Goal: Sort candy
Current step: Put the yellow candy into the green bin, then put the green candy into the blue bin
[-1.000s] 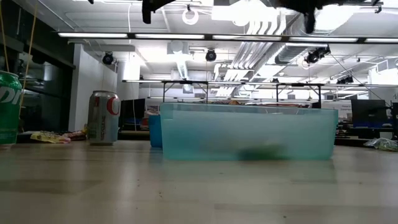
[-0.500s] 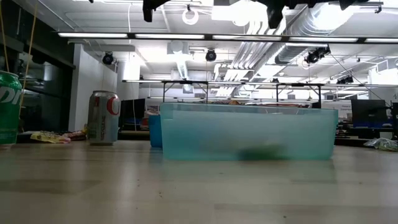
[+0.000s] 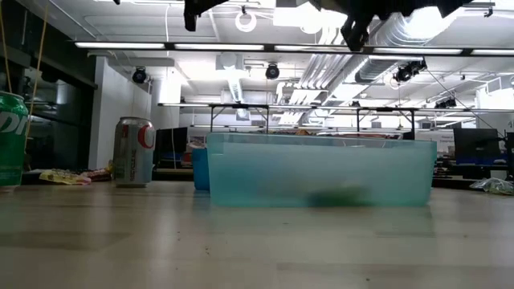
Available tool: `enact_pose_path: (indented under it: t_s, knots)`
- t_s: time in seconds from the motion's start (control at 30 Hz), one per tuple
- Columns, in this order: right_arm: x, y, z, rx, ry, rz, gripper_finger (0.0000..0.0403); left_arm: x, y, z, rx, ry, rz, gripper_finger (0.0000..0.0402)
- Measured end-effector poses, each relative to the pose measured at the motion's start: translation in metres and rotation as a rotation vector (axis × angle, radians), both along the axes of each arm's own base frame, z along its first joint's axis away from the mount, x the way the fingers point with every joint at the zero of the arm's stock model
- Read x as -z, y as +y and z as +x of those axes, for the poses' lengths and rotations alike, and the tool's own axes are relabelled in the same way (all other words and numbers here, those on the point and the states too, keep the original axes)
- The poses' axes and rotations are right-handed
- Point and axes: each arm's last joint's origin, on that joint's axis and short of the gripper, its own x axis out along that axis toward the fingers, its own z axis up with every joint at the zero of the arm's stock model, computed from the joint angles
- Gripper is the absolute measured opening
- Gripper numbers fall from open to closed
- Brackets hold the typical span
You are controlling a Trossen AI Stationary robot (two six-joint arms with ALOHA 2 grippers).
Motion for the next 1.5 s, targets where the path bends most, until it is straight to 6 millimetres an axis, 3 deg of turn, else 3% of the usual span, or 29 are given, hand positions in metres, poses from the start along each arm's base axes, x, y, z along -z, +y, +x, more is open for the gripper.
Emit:
enact_pose_path:
  t_s: [0.3, 0.47, 0.57, 0.8, 0.9, 1.0, 1.2, 1.37, 1.5]
  knots:
    - [0.052, 0.018, 0.022, -0.078, 0.308, -0.063, 0.0000, 0.002, 0.000, 0.000, 0.000, 0.016, -0.003, 0.0211]
    - [0.069, 0.017, 0.029, -0.039, 0.398, -0.071, 0.0004, 0.003, 0.000, 0.000, 0.000, 0.026, -0.006, 0.0211]
    - [0.075, 0.016, 0.030, -0.008, 0.439, -0.086, 0.0030, 0.003, 0.000, 0.000, 0.000, 0.031, -0.007, 0.0211]
    - [0.076, 0.014, 0.025, 0.012, 0.552, -0.129, 0.0142, 0.003, 0.000, 0.000, 0.000, 0.032, -0.007, 0.0211]
    - [0.062, 0.014, 0.025, -0.025, 0.602, -0.188, 0.0177, 0.003, 0.000, 0.000, 0.000, 0.032, -0.007, 0.0211]
    - [0.036, 0.009, 0.024, -0.012, 0.683, -0.218, 0.0191, 0.003, 0.000, 0.000, 0.000, 0.032, -0.007, 0.0211]
    - [-0.003, -0.029, -0.002, 0.279, 0.961, -0.256, 0.0192, 0.003, 0.000, 0.000, 0.000, 0.032, -0.007, 0.0211]
    - [-0.003, -0.067, -0.045, 0.664, 1.112, -0.048, 0.0193, 0.005, 0.000, 0.000, 0.000, 0.051, -0.012, 0.0211]
    - [0.004, -0.084, -0.082, 1.030, 1.143, 0.094, 0.0193, 0.006, 0.000, 0.000, -0.001, 0.059, -0.014, 0.0211]
